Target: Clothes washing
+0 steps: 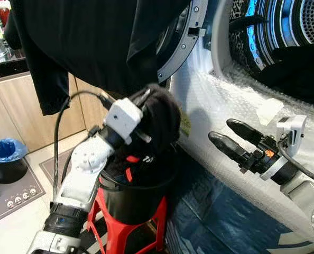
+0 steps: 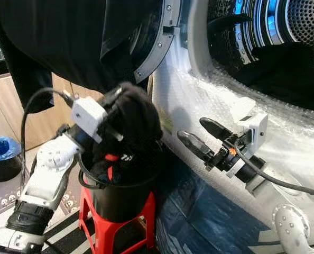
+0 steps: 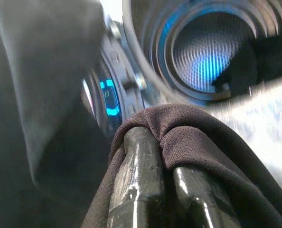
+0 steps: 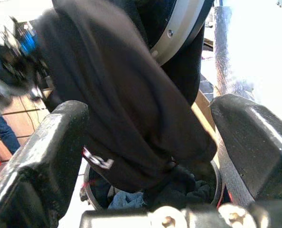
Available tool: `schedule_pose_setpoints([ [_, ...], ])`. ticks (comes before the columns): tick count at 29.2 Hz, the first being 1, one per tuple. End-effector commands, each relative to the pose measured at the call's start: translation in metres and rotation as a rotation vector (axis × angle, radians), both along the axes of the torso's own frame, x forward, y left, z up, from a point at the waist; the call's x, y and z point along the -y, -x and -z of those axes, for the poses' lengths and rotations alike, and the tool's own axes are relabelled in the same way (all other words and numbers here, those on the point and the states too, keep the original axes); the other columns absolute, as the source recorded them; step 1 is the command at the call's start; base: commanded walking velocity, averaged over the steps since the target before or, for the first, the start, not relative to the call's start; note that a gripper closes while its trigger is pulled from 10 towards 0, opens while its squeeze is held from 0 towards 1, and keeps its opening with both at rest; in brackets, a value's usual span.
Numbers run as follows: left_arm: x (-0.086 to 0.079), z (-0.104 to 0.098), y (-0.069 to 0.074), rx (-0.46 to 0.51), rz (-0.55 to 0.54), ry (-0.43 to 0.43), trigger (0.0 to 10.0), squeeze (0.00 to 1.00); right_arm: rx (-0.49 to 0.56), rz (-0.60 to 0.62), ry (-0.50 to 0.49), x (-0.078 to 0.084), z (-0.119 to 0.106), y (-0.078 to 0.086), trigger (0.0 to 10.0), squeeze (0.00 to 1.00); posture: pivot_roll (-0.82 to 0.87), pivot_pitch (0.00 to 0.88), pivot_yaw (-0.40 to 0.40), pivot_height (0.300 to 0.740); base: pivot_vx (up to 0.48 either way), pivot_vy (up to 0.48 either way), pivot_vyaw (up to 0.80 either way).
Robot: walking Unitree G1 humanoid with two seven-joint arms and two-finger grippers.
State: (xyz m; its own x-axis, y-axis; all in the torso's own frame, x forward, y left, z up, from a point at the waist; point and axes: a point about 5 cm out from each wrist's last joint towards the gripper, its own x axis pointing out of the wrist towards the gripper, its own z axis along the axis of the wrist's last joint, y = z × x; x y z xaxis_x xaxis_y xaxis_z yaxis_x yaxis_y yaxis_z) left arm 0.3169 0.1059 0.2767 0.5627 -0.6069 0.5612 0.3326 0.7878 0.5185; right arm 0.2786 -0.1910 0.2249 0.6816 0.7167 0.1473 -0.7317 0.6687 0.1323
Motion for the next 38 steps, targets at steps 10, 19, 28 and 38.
schedule_pose_setpoints([
  [10,0.017,-0.048,0.01,0.103,0.15,0.079,10.0,0.0,0.032,0.043,-0.008,0.009,0.002,-0.008,10.0,0.0,-0.06,0.0,-0.041,0.74,0.0,0.0,0.0],
  [19,0.029,-0.082,0.01,0.104,0.3,0.174,10.0,0.0,0.052,0.066,-0.033,0.013,0.006,-0.008,10.0,0.0,-0.08,0.0,-0.01,0.74,0.0,0.0,0.0],
  [28,0.042,-0.053,-0.011,-0.02,0.329,0.084,10.0,0.0,-0.017,-0.036,0.036,0.017,0.021,0.015,10.0,0.0,-0.13,0.0,0.027,0.74,0.0,0.0,0.0],
  [38,0.069,-0.039,-0.027,-0.123,0.334,0.048,10.0,0.0,-0.074,-0.031,0.129,-0.005,0.039,0.015,10.0,0.0,-0.14,0.0,0.05,0.74,0.0,0.0,0.0],
])
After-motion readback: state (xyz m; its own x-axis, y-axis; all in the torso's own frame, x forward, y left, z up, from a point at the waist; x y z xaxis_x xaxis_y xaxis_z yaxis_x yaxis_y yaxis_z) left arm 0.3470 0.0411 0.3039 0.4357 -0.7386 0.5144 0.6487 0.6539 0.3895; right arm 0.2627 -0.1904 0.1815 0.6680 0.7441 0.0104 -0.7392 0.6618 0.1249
